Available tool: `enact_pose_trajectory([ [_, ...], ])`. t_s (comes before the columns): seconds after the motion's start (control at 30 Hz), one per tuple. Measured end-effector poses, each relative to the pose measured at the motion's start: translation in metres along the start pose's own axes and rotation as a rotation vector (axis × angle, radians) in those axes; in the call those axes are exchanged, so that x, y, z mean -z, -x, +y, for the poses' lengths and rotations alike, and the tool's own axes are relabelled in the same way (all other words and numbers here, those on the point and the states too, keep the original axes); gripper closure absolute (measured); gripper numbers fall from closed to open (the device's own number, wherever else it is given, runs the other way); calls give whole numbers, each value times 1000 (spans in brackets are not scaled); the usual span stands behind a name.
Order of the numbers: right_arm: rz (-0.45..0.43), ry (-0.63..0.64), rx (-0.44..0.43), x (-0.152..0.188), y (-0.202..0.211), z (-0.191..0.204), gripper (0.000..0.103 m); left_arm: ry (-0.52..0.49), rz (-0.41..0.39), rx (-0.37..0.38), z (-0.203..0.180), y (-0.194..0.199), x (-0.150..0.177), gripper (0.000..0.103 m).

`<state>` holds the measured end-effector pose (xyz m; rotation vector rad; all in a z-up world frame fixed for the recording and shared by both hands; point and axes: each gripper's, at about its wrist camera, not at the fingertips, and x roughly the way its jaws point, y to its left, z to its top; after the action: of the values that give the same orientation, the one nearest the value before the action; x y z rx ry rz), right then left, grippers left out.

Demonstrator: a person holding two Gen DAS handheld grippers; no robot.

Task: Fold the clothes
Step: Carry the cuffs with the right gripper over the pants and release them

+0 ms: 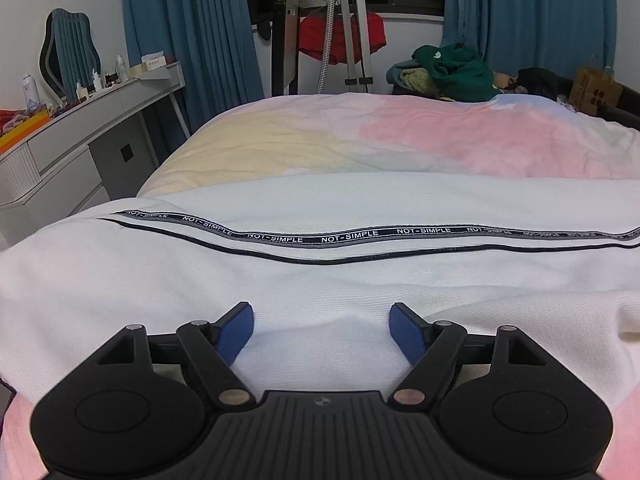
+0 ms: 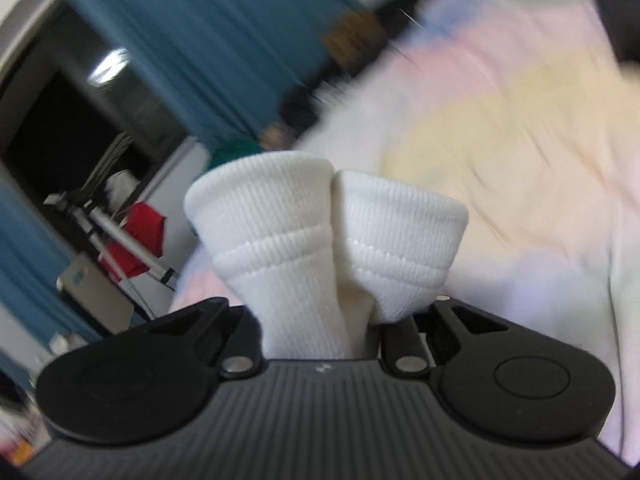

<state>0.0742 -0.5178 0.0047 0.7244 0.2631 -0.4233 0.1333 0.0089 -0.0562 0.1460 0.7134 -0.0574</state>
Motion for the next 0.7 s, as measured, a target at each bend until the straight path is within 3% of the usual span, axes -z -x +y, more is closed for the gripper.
enact_pose_trajectory([
  [0.1, -93, 167, -56, -5, 22, 44, 86, 11, -7, 16, 5, 4, -3, 26],
  [0.23, -178, 387, -151, 15, 49, 115, 87, 32, -17, 39, 12, 9, -7, 27],
  [0.37, -198, 548, -270, 63, 68, 176, 88, 69, -36, 51, 19, 17, -13, 27],
  [0.47, -145, 693, -323, 118, 76, 205, 88, 105, -63, 43, 28, 28, -19, 27],
  [0.6, 4, 949, -364, 211, 71, 224, 88, 150, -92, 27, 40, 39, -23, 27],
  [0.7, 129, 1087, -345, 269, 57, 219, 88, 173, -94, 19, 46, 42, -24, 27],
])
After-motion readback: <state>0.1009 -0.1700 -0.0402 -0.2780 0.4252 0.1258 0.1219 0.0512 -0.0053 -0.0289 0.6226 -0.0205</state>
